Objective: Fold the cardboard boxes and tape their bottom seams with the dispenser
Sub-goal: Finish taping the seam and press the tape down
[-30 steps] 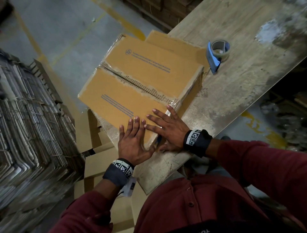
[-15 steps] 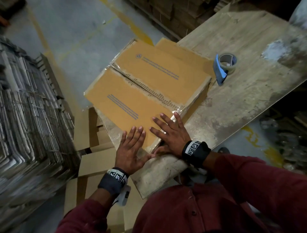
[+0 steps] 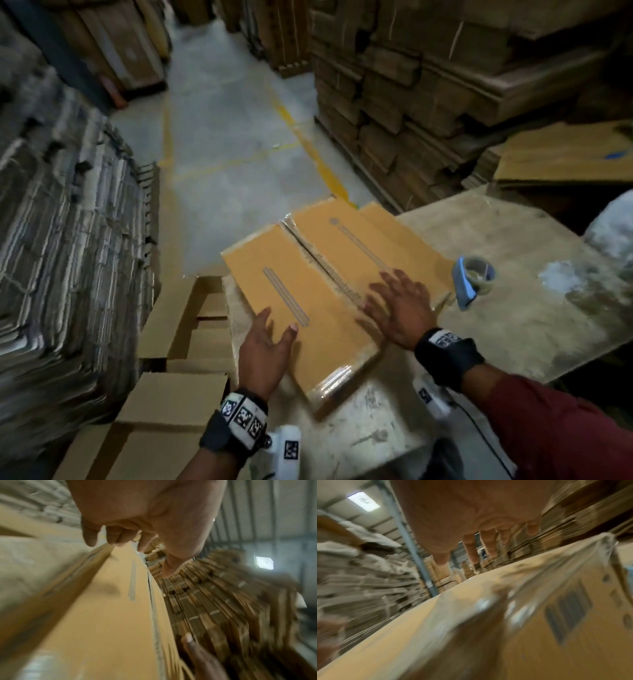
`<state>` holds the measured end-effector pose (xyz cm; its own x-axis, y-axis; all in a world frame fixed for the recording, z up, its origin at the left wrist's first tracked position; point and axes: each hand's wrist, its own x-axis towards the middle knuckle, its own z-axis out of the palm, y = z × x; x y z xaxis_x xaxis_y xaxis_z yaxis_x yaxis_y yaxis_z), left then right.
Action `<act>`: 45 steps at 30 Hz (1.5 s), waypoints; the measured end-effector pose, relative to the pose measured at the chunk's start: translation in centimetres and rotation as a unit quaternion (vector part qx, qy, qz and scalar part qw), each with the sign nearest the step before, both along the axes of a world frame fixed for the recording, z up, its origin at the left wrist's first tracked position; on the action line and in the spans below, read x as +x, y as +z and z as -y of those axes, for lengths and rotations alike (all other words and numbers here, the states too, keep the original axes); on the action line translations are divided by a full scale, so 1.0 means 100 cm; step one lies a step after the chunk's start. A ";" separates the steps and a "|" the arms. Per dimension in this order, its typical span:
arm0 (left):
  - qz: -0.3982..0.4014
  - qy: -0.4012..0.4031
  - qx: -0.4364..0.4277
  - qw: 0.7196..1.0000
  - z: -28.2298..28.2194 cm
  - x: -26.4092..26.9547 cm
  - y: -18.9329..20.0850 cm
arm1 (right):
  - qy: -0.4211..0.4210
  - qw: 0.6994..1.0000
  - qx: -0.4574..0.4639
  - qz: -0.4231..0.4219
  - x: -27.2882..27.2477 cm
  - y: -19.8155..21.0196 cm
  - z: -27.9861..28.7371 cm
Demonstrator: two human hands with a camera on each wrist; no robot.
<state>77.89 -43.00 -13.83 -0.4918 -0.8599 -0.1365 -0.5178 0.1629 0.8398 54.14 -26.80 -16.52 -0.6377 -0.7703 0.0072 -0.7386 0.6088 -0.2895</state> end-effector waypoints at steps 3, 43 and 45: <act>-0.021 0.062 0.127 0.990 0.007 -0.016 0.002 | -0.108 0.991 0.038 0.074 -0.069 0.012 0.010; 0.398 -0.103 -0.162 0.897 -0.140 -0.216 -0.055 | 0.006 0.958 0.262 0.119 -0.263 -0.077 -0.124; 0.401 -0.099 -0.165 0.896 -0.140 -0.217 -0.056 | -0.059 0.960 0.240 0.131 -0.283 -0.082 -0.132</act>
